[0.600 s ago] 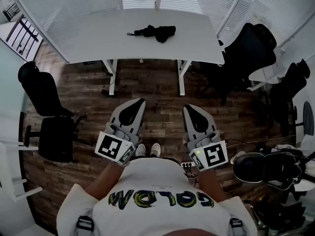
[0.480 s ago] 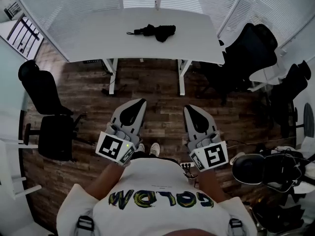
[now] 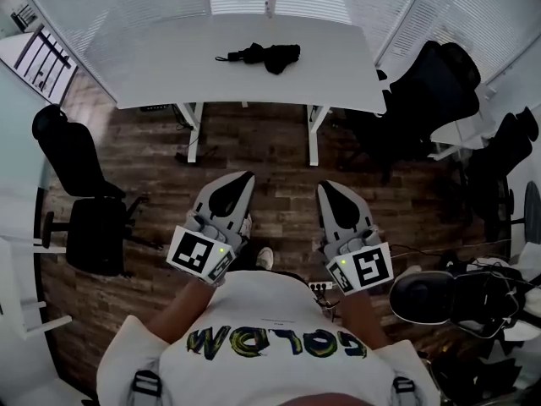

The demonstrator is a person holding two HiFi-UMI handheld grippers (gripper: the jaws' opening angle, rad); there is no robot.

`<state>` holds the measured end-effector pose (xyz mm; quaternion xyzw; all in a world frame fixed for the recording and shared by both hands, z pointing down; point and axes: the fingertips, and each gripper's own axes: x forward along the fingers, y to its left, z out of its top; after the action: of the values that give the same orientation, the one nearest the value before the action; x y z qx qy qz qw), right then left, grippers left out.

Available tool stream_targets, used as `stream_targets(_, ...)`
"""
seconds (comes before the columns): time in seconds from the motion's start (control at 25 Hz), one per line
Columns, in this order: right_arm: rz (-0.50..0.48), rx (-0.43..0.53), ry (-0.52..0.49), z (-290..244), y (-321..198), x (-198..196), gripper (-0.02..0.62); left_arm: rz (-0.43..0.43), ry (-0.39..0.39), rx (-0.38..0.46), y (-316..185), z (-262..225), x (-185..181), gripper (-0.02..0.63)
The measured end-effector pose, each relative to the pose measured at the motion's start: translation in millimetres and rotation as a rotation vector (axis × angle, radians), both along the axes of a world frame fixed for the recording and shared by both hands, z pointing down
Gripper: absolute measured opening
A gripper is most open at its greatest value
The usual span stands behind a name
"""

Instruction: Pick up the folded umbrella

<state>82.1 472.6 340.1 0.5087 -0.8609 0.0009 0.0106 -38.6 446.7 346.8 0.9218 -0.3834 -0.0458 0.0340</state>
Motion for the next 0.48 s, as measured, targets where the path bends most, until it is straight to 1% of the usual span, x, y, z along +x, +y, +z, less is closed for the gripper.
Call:
stream_targets(0.2,-0.015,-0.011,-0.009,6,-23,-3,0.011,-0.007,0.005,-0.005,-22,6,-2,0.011)
stream_targets(0.48,-0.024,-0.012,0.013,10,-69,-11,0.01,-0.015,0.013,-0.009,-68,10,-10,0.011)
